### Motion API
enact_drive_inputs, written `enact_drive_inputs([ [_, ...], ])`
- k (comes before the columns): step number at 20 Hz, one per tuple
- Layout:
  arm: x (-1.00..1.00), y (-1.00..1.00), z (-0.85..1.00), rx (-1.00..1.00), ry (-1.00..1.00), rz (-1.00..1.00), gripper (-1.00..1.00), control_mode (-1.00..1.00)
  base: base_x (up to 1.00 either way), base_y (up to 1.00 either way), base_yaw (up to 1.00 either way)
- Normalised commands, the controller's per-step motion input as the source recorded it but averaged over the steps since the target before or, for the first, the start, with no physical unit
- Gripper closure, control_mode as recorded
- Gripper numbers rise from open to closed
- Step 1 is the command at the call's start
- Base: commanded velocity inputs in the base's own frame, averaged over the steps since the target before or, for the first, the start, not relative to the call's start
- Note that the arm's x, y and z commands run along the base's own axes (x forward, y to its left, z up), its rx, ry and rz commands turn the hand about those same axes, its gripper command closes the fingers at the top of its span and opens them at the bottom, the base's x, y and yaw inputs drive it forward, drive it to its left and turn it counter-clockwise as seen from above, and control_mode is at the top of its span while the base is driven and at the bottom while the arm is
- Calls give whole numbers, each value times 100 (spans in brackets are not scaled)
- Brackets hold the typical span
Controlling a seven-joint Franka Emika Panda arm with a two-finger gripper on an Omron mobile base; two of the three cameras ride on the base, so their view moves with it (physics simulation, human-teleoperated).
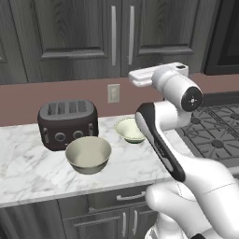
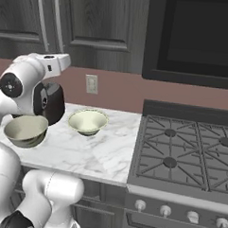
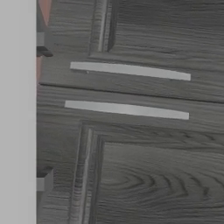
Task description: Open the cabinet. Pick the bowls from the counter and place them in the cabinet. Then close the cabinet.
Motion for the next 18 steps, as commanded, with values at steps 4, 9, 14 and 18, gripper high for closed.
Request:
enact_drive_inputs([
  [4, 21, 1, -6, 2, 0, 0, -100, -100, 0, 0, 0],
  [9, 26, 12, 0, 0, 0, 0, -100, -100, 0, 0, 0],
  [14, 35, 3, 1, 0, 0, 0, -100, -100, 0, 0, 0],
  [18, 46, 0, 0, 0, 1, 0, -100, -100, 0, 0, 0],
])
